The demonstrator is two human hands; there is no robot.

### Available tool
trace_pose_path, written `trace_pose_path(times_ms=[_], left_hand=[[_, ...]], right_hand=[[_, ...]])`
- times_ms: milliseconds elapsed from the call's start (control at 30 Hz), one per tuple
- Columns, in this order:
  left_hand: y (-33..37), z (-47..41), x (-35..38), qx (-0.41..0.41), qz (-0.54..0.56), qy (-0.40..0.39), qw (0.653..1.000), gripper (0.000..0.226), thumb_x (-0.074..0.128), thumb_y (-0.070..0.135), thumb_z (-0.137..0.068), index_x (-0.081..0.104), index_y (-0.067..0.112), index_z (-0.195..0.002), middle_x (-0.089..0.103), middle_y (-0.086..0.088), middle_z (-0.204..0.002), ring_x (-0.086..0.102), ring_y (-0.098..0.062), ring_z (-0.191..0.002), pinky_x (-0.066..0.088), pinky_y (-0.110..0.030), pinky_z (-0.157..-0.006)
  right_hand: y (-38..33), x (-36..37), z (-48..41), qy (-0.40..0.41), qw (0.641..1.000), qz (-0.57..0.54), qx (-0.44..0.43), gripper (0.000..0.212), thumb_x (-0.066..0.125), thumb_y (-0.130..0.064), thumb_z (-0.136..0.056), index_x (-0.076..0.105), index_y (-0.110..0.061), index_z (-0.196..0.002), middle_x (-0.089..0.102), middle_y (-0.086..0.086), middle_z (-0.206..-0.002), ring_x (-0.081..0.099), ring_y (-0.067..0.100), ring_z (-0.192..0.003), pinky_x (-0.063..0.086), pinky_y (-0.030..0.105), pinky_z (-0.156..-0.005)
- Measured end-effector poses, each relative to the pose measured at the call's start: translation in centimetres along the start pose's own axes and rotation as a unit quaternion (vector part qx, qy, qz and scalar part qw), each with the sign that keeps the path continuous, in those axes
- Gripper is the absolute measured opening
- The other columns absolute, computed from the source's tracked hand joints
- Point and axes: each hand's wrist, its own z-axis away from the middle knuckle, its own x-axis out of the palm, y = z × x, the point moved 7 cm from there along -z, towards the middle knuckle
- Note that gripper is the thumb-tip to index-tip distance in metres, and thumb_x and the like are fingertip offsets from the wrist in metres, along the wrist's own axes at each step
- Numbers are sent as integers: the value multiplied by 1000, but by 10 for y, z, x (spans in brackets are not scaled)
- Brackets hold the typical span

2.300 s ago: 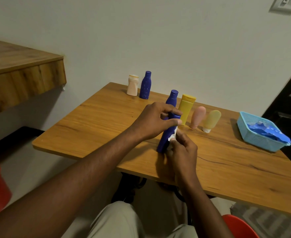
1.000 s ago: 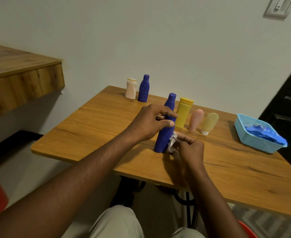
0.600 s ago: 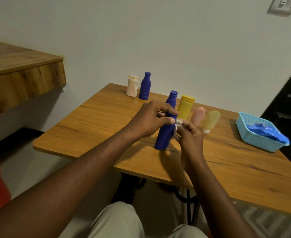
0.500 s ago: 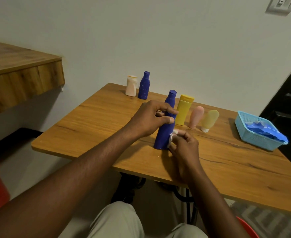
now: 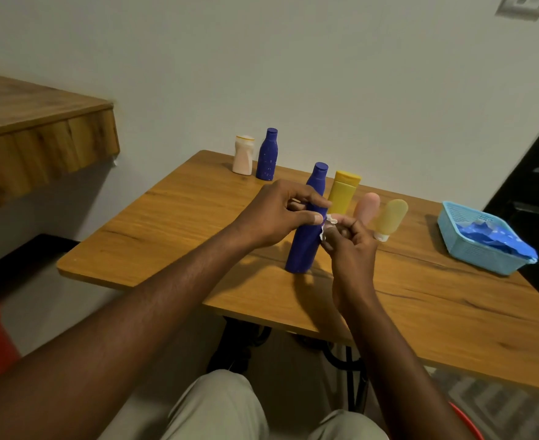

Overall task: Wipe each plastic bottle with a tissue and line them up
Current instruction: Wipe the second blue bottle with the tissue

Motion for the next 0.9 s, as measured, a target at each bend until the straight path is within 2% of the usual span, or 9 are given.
trace_pose_path(times_ms=[133,200,367,500,733,800,900], left_hand=[[0,0,1,-6,13,-7,1000,27,76,13,-91,75,27,-114,70,12,-119,66,2,-104,51,-7,-79],[1,-1,1,-13,12,-15,1000,27,75,12,-92,74,27,-115,68,12,-121,64,3,-104,50,-4,-77],[2,-1,5,-16,-27,-15,999,27,70,15,-96,70,27,-121,66,7,-132,62,-4,-110,49,-4,-75],[-4,4,14,5,-83,-13,996,25,75,24,-92,73,26,-116,70,12,-124,62,-4,-113,42,-11,-87],[-4,4,9,22,-27,18,999,19,74,21,-92,73,26,-110,72,14,-116,66,-4,-111,52,-29,-98],[-2,2,8,24,-6,26,999,21,71,17,-94,70,27,-112,70,12,-119,65,-5,-112,52,-27,-99],[-5,3,14,10,33,13,999,31,62,8,-98,64,27,-122,64,7,-130,61,-2,-119,51,-18,-97]], right_hand=[[32,-4,14,-19,996,4,84,12,57,-10,-99,63,-14,-109,70,4,-98,68,23,-98,57,39,-86],[39,-7,20,-18,995,38,91,11,61,-10,-97,64,-16,-106,70,5,-102,68,22,-101,57,41,-90],[30,-8,29,17,997,69,39,15,66,-8,-92,69,-21,-99,73,-3,-98,69,15,-98,59,43,-89],[16,2,36,14,997,67,-36,12,65,-7,-94,69,-17,-99,72,-2,-94,69,15,-93,58,38,-85],[4,4,31,33,998,5,-56,11,65,-6,-95,69,-15,-101,72,2,-96,70,21,-95,59,41,-86],[-1,0,25,46,997,-13,-57,12,66,-7,-94,68,-17,-100,72,5,-96,70,22,-95,59,46,-87],[-12,-4,19,63,995,-23,-77,12,67,-6,-93,68,-16,-100,73,5,-96,70,19,-94,60,44,-86]])
